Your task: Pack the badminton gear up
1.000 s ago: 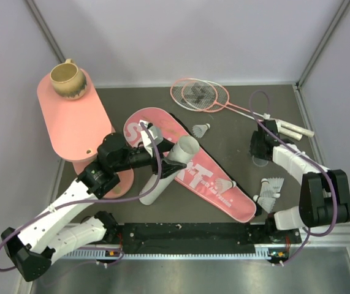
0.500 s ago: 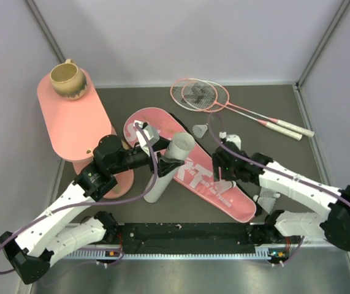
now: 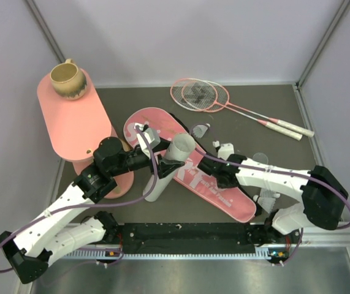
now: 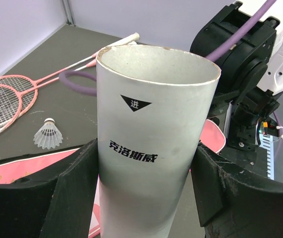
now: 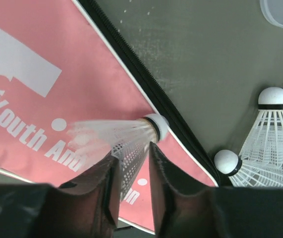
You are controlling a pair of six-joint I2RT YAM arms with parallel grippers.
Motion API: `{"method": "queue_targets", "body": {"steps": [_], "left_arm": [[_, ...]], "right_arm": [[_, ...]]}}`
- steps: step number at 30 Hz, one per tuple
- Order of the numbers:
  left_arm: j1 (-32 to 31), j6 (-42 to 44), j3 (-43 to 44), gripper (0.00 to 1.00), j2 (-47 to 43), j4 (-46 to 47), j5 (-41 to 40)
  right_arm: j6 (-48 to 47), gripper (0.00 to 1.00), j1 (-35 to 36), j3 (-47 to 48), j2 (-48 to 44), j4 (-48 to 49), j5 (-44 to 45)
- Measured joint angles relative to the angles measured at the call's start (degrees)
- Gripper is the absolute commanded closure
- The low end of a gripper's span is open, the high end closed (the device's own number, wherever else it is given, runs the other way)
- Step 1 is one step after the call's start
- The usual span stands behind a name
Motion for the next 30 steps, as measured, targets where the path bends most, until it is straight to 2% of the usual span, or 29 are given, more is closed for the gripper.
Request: {"method": "queue_targets", "body": {"steps": [3,10,14,18,21,26,30], "left_arm": [[0.0,0.1,0.0,0.86,0.0,0.0,-0.2],[-0.1,2.1,0.0,0.87,1.3,-0.5,-1.1],[-0.1,3.1,0.1,0.86,2.7,-1.5,0.2],[-0.1,4.3,0.1,0.85,2.8,-2.3,2.6],[-0.1,4.9,0.9,0.86,3.2,-3.6,5.6],[-0.1,5.1,4.7,0.86,6.3,-5.1,9.5],[-0.1,5.5,5.1,0.88,7.4,-5.0,11.4]], "right_arm": [[0.4,1.0,0.1,0.0,-1.3,-0.6,2.0],[-3.4,1.0,-2.2,1.2,-4.5,-1.6,4.8],[-9.6,1.0,-7.5,3.3,-10.5,-0.7,1.7],[-17.2,1.0,-21.7,6.9,-21.4,2.9,-16.4],[-20.9,1.0,-28.2,13.6,-25.4,3.2,-28.7],[-23.8,1.0,-28.8,27.1,-26.8,4.8,-47.1],[-24.3,1.0,-28.8,30.6,-26.9,5.0,-57.9]]}}
